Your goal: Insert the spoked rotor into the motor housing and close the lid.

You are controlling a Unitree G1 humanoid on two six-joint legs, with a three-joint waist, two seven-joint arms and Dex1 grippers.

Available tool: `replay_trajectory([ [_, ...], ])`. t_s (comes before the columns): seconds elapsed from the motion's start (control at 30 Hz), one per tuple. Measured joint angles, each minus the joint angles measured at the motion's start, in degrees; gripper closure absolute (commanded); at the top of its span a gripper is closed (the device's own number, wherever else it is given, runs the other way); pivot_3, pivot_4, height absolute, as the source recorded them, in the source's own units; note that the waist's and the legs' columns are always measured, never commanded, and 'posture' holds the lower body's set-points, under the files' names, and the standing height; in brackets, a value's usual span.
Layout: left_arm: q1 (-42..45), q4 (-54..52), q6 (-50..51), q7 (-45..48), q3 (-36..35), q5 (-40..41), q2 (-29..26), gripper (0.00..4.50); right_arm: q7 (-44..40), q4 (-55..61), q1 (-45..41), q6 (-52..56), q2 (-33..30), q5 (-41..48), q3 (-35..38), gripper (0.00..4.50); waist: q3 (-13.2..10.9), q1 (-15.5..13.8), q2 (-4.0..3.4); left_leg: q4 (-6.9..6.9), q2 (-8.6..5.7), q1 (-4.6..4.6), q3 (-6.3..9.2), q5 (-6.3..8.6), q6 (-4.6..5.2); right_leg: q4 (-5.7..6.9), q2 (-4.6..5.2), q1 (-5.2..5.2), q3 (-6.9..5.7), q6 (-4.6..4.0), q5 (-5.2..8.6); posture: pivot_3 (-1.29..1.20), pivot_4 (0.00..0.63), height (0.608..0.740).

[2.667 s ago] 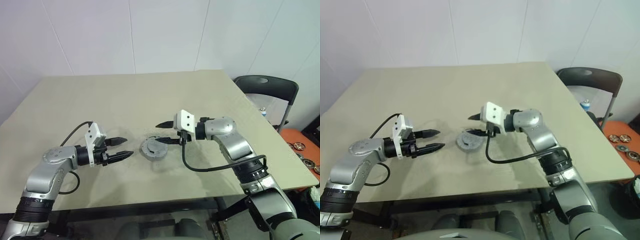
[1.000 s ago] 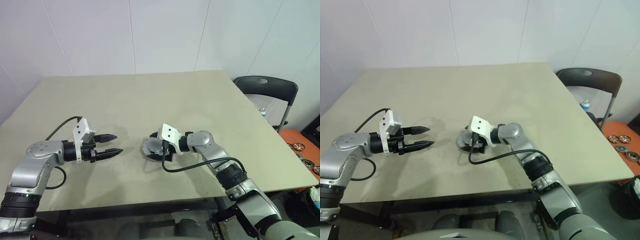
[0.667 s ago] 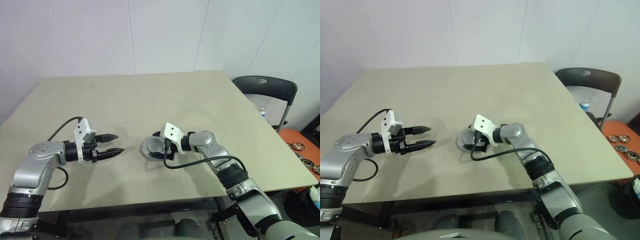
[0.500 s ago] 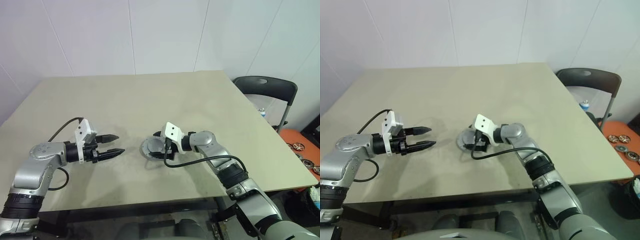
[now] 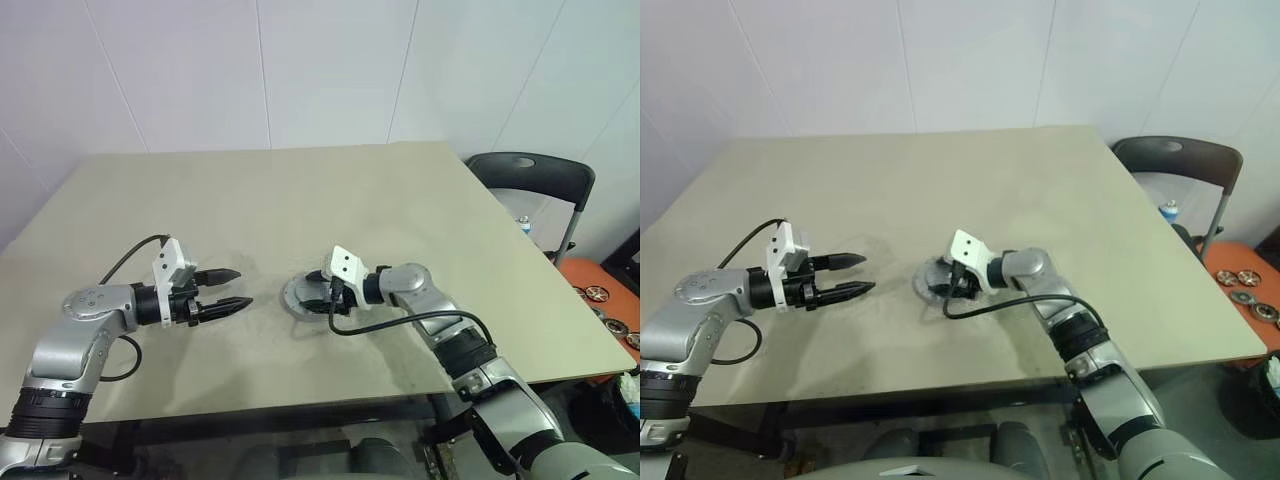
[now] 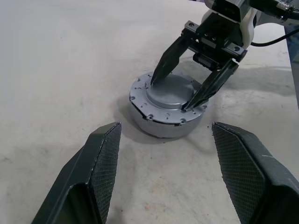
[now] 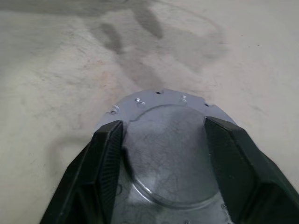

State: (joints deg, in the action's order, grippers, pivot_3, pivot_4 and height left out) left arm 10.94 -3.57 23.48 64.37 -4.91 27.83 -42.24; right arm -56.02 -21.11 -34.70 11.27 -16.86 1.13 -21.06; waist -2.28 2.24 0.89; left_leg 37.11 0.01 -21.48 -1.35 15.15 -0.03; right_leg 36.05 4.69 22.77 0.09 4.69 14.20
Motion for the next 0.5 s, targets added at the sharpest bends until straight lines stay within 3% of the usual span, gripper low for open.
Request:
replay_trajectory([
  [0.33, -0.01, 0.01, 0.0, -0.42, 0.81, 0.0, 0.53, 1.18, 0.95, -0.3, 0.05, -0.23, -0.02, -0.22, -0.02, 1.5, 0.0, -0.17, 0.01, 0.0, -0.01, 0.0, 0.0, 0.0, 0.0, -0.02, 0.03, -0.01, 0.0, -0.03, 0.02, 0.0, 0.0, 0.74],
  [0.5, -0.01, 0.04, -0.01, -0.41, 1.3, -0.05, 0.68, 1.18, -0.97, 2.35, 0.8, 7.38, -0.26, 2.9, 1.93, 1.5, 0.01, -0.18, 0.01, -0.03, 0.0, -0.01, 0.02, 0.0, -0.01, -0.03, 0.04, 0.01, 0.0, -0.04, 0.02, 0.0, 0.0, 0.74],
])
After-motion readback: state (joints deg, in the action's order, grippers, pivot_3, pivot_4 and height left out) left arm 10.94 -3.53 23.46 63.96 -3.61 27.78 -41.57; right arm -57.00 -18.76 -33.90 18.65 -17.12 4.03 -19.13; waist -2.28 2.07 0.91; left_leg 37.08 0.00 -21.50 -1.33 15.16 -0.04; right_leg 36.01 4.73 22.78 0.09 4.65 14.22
